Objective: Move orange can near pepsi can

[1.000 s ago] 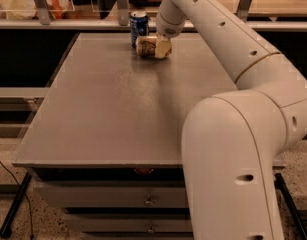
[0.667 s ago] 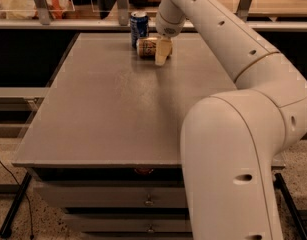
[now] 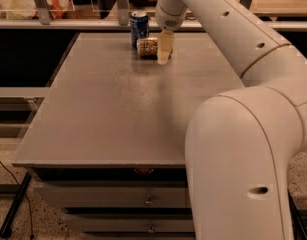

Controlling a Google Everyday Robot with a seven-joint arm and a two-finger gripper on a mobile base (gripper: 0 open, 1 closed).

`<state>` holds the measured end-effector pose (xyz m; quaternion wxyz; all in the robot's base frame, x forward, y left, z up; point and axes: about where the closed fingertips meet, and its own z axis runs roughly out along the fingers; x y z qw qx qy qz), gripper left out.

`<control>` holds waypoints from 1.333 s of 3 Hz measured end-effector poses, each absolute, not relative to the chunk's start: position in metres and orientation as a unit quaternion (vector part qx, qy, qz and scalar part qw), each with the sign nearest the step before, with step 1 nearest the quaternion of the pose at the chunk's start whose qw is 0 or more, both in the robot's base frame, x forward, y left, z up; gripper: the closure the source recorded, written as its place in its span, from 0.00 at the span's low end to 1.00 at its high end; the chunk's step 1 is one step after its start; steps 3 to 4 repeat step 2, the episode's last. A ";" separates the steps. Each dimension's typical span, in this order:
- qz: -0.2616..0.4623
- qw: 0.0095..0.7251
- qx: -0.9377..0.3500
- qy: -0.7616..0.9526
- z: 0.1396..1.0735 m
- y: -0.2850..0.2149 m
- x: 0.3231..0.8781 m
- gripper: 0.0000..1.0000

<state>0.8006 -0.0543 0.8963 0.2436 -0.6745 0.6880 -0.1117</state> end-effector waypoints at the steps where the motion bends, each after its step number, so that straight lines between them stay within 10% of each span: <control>1: -0.122 0.226 -0.683 0.684 0.918 -0.055 0.776 0.00; 4: -0.127 0.191 -0.691 0.686 0.932 -0.061 0.740 0.00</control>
Offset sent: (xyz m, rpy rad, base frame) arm -0.1139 -0.0157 0.0565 -0.1746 0.1107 0.0002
